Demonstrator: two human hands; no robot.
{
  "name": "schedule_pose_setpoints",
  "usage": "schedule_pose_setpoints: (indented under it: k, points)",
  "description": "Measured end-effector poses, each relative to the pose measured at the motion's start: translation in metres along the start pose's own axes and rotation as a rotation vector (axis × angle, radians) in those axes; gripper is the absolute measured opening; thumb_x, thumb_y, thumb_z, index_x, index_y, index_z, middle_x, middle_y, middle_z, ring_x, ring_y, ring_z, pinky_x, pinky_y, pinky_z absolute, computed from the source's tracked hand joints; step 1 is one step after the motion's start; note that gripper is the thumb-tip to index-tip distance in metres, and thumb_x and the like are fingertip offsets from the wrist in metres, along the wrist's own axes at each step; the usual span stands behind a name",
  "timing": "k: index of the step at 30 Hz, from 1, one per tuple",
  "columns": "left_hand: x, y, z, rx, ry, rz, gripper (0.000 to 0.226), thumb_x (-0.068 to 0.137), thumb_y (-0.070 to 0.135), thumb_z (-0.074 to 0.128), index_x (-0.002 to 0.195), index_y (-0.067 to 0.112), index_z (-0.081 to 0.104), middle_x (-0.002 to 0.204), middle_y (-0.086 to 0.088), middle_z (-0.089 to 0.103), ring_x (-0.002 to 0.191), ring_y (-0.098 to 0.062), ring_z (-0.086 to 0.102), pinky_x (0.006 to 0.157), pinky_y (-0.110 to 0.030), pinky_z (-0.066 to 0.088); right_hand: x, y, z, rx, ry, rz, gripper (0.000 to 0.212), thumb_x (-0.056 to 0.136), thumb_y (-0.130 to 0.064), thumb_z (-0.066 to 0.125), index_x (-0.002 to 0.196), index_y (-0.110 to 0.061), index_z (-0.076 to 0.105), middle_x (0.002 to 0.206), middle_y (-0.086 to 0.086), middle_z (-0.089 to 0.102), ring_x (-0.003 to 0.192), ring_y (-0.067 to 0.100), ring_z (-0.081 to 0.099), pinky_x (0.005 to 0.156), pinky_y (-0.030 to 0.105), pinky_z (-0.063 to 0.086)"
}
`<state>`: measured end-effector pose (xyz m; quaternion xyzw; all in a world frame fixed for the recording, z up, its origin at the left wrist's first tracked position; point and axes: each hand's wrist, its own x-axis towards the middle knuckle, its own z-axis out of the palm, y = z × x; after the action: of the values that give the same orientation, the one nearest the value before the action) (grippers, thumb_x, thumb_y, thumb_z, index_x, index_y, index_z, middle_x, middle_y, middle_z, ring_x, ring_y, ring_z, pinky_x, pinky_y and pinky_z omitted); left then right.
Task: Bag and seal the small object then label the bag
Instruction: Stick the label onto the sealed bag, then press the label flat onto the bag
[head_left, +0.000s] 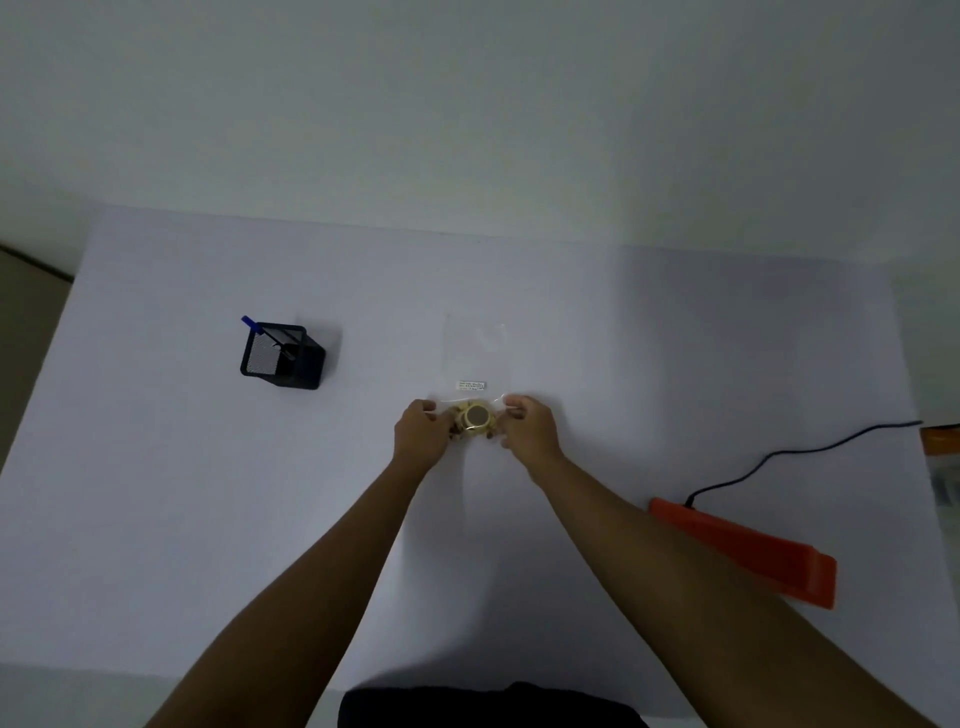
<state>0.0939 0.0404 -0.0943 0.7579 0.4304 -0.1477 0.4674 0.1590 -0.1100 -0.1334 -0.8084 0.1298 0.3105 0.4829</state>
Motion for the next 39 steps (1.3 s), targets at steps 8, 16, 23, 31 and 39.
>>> schedule_pose_setpoints:
  k: [8, 16, 23, 31, 39]
  points:
    - [-0.011, -0.004, -0.001, -0.052, 0.021, -0.010, 0.053, 0.090, 0.035, 0.064, 0.133, 0.009, 0.047, 0.125, -0.011, 0.061, 0.110, -0.025, 0.059, 0.085, -0.027, 0.041, -0.018, 0.023, 0.002, 0.094, 0.016, 0.013, 0.035, 0.084, -0.015, 0.059, 0.119, -0.015, 0.060, 0.105, 0.014, 0.067, 0.089, 0.031, 0.066, 0.074, 0.041, 0.054]
    - [-0.069, -0.005, -0.003, 0.056, 0.004, 0.222, 0.036, 0.094, 0.028, 0.060, 0.124, 0.009, 0.055, 0.119, -0.009, 0.066, 0.104, -0.023, 0.063, 0.084, -0.027, 0.046, -0.094, 0.034, -0.021, 0.175, 0.032, -0.055, 0.024, 0.094, -0.013, 0.062, 0.117, -0.013, 0.061, 0.100, 0.011, 0.066, 0.076, 0.020, 0.063, 0.059, 0.027, 0.048]
    - [-0.138, -0.003, 0.014, 0.100, -0.137, 0.470, 0.038, 0.094, 0.032, 0.061, 0.125, 0.011, 0.055, 0.120, -0.006, 0.065, 0.102, -0.019, 0.062, 0.090, -0.032, 0.051, -0.179, 0.059, -0.069, 0.283, 0.156, -0.044, 0.018, 0.094, -0.012, 0.061, 0.112, -0.013, 0.063, 0.096, 0.006, 0.065, 0.071, 0.015, 0.064, 0.055, 0.026, 0.048]
    - [-0.191, 0.004, 0.058, 0.238, -0.435, 0.663, 0.048, 0.094, 0.038, 0.060, 0.135, 0.016, 0.048, 0.131, -0.004, 0.057, 0.105, -0.014, 0.057, 0.084, -0.024, 0.044, -0.247, 0.128, -0.132, 0.363, 0.377, 0.084, 0.018, 0.094, -0.012, 0.059, 0.112, -0.012, 0.062, 0.095, 0.012, 0.067, 0.073, 0.017, 0.064, 0.055, 0.025, 0.050]
    - [-0.234, 0.044, 0.134, 0.223, -0.656, 0.813, 0.043, 0.098, 0.021, 0.056, 0.137, 0.028, 0.038, 0.137, 0.025, 0.041, 0.114, 0.009, 0.046, 0.098, -0.002, 0.035, -0.226, 0.196, -0.226, 0.481, 0.518, 0.244, 0.038, 0.088, -0.002, 0.064, 0.121, -0.015, 0.053, 0.111, 0.015, 0.062, 0.079, 0.022, 0.060, 0.065, 0.035, 0.053]
